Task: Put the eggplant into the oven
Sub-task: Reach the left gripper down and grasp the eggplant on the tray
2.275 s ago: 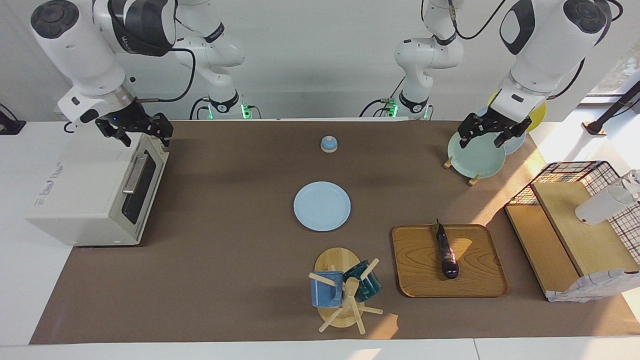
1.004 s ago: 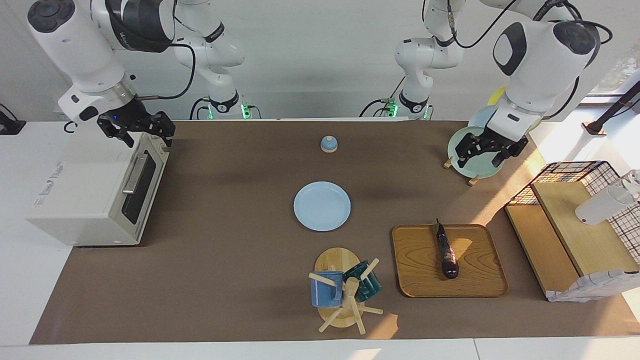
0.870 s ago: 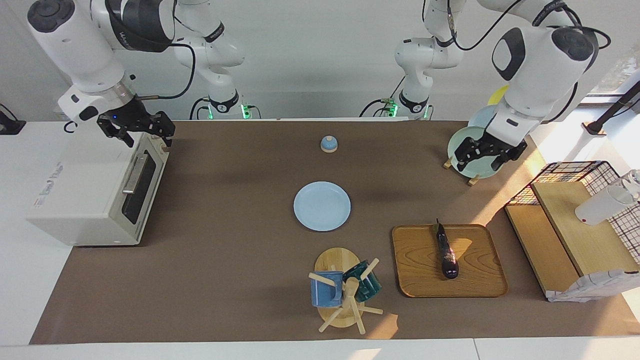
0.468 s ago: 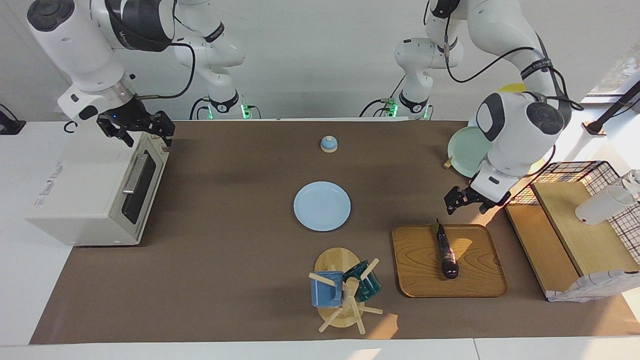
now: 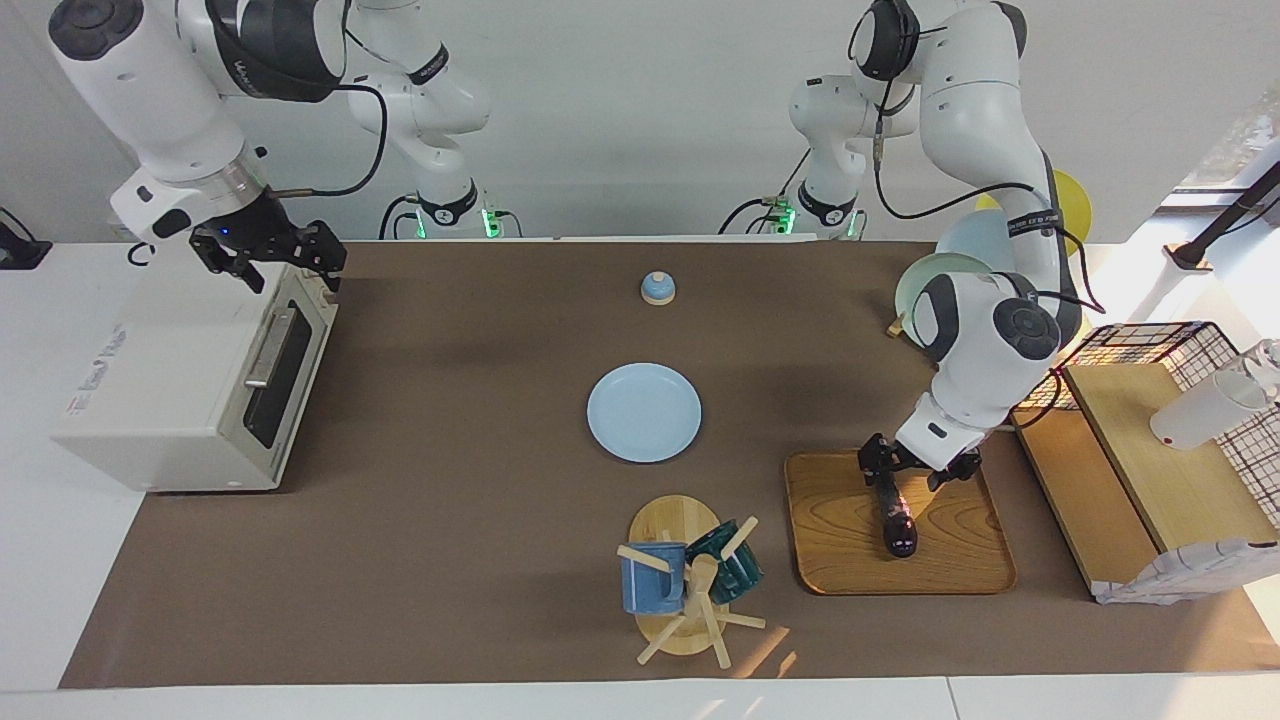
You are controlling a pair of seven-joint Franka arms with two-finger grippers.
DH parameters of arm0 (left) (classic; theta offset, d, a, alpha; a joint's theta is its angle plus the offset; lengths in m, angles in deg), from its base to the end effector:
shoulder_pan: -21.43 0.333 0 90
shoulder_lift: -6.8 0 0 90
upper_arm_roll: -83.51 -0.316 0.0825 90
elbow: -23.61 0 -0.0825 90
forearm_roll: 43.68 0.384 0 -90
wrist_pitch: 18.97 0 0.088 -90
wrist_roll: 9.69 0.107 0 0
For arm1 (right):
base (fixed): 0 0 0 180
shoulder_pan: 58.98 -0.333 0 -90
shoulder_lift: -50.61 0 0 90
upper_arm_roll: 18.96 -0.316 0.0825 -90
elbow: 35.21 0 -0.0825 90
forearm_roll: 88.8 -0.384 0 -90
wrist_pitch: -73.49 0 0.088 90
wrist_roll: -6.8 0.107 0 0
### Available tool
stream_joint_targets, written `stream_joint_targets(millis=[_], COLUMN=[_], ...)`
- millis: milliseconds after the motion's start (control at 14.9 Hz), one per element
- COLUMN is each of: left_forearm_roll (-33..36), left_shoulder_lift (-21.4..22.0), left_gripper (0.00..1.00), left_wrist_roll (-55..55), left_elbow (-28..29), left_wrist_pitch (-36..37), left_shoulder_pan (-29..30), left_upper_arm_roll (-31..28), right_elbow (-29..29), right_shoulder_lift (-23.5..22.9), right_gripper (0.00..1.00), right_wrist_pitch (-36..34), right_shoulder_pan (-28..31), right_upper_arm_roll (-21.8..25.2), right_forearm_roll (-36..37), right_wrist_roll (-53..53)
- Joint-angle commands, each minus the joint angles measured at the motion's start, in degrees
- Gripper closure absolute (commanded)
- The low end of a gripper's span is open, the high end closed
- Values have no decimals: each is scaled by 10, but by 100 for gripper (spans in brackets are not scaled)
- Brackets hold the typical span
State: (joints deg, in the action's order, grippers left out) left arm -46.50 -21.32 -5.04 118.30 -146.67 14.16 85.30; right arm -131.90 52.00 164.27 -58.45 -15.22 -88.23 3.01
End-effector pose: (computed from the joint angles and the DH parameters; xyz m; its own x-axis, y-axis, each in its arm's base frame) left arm 0.6776 -0.1070 0.3352 0.9753 -0.2021 0.0886 -0.2069 -0.9771 0.0490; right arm 0.5425 -0.0419 0.5840 0.9968 -0.0079 -0.0792 -0.0076 -1.0000 0.0031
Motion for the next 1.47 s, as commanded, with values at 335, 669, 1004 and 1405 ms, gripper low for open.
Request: stream_joint_targets(millis=[335,669,1004,1405], left_forearm_roll=[-4,-4,-4,-42], left_shoulder_lift=[-22,-16,-16,-11], left_gripper=[9,12,67,100], left_wrist_roll=[54,77,82,82], left_elbow=[-6,30,23,-21], left_wrist_pitch=[-34,-63,-50,28], left_shoulder_pan=[-7,-7,0,0], left_upper_arm_roll=[-4,-4,-4,-4], right_elbow=[-122,-174,-176,-202], right_shoulder_lift=[46,26,23,23], right_gripper=[100,100,100,100], right_wrist_pitch=[129,171,176,199], right_shoulder_pan=[42,62,57,60], right_upper_arm_roll=[5,5,4,4], right_forearm_roll=[1,91,92,95], right_wrist_roll=[-61,-11,-10,-10])
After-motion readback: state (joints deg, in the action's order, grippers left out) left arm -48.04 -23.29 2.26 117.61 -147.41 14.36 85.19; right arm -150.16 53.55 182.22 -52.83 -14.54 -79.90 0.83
